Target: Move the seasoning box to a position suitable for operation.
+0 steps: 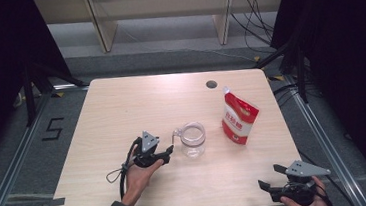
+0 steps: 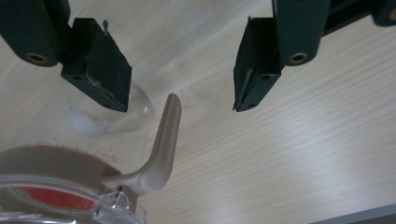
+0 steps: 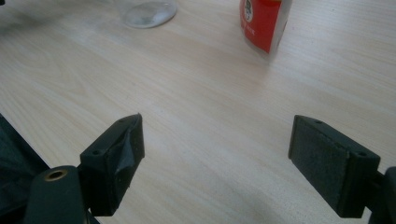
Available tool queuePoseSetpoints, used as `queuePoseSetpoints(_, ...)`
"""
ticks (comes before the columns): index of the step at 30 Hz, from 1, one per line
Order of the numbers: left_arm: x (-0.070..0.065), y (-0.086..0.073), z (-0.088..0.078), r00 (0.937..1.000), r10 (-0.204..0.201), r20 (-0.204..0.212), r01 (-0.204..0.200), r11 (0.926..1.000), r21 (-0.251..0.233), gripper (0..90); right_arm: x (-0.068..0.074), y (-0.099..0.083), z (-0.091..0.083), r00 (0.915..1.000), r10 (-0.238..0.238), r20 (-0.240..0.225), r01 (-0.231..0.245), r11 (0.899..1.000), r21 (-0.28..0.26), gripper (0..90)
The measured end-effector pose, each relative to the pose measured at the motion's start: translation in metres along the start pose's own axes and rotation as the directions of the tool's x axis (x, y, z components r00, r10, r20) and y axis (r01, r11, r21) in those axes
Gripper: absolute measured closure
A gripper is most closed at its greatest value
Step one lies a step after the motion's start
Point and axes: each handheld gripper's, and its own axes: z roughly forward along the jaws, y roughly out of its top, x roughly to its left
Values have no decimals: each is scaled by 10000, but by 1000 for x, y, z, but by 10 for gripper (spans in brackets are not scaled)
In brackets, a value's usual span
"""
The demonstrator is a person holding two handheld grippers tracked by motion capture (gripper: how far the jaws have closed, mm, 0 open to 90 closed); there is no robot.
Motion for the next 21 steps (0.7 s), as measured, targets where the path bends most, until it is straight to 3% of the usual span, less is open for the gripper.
queuePoseSetpoints(5,-1,3,11,9995,304,51,-304,9995,-132,417,0,0,1,10000,-37,40,37,10000,-42,191)
queuePoseSetpoints(7,-1,5,15,9994,330,76,-329,9993,-163,435,0,0,1,9995,-258,193,261,9996,-125,190)
queuePoseSetpoints(9,-2,6,19,9991,418,100,-415,9989,-220,451,2,0,1,9999,69,103,-69,10000,-47,191)
queuePoseSetpoints(12,-4,8,25,9948,990,223,-985,9949,-232,495,0,0,1,10000,-52,39,52,10000,-52,191)
queuePoseSetpoints(16,-3,9,28,9939,1096,153,-1090,9934,-351,532,1,0,1,10000,13,-18,-13,10000,-38,193)
queuePoseSetpoints(17,-3,10,28,9938,1101,125,-1096,9934,-339,556,3,0,0,9996,275,15,-275,9996,39,193)
queuePoseSetpoints(18,-2,10,28,9953,961,117,-955,9945,-439,606,2,-1,1,9998,181,22,-181,9998,16,193)
queuePoseSetpoints(21,-2,10,28,9945,1030,197,-1018,9933,-539,695,3,-1,0,9993,373,11,-374,9993,86,193)
